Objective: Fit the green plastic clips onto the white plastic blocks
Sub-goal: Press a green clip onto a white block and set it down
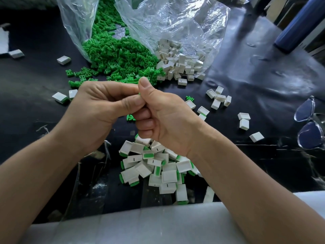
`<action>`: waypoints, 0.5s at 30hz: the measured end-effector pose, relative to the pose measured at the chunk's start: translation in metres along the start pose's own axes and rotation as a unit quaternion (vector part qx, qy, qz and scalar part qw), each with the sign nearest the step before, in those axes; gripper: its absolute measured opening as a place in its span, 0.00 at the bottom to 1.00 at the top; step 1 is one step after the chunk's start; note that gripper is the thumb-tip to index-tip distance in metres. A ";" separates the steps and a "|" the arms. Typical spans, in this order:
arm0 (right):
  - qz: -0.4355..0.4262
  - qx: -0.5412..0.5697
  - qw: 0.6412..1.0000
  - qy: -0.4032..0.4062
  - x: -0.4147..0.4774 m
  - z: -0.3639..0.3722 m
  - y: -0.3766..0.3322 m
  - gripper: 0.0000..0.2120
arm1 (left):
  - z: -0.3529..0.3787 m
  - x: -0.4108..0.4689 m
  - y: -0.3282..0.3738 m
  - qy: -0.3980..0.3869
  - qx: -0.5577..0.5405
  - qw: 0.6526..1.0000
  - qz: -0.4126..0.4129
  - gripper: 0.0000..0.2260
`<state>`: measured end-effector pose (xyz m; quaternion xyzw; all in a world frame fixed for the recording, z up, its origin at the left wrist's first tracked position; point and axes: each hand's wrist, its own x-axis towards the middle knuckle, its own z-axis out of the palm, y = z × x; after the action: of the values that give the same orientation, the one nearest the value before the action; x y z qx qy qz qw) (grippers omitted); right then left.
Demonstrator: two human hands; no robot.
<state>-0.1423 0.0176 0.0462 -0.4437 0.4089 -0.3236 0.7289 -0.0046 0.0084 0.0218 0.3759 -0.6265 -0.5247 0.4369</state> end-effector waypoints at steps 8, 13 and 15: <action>0.010 0.012 1.000 -0.006 0.001 -0.001 0.003 0.17 | 0.002 -0.002 0.005 0.015 0.005 1.000 0.000 0.17; 0.046 0.036 0.997 -0.055 0.004 -0.006 0.001 0.24 | 0.001 -0.002 0.005 0.021 -0.007 1.000 -0.012 0.18; 0.058 0.033 0.995 -0.073 0.004 -0.008 0.001 0.27 | 0.000 -0.001 0.003 0.011 0.001 1.000 -0.013 0.18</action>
<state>-0.1473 0.0114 0.0414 -0.4173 0.3689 -0.2612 0.7884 -0.0038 0.0098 0.0249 0.3899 -0.6173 -0.5255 0.4368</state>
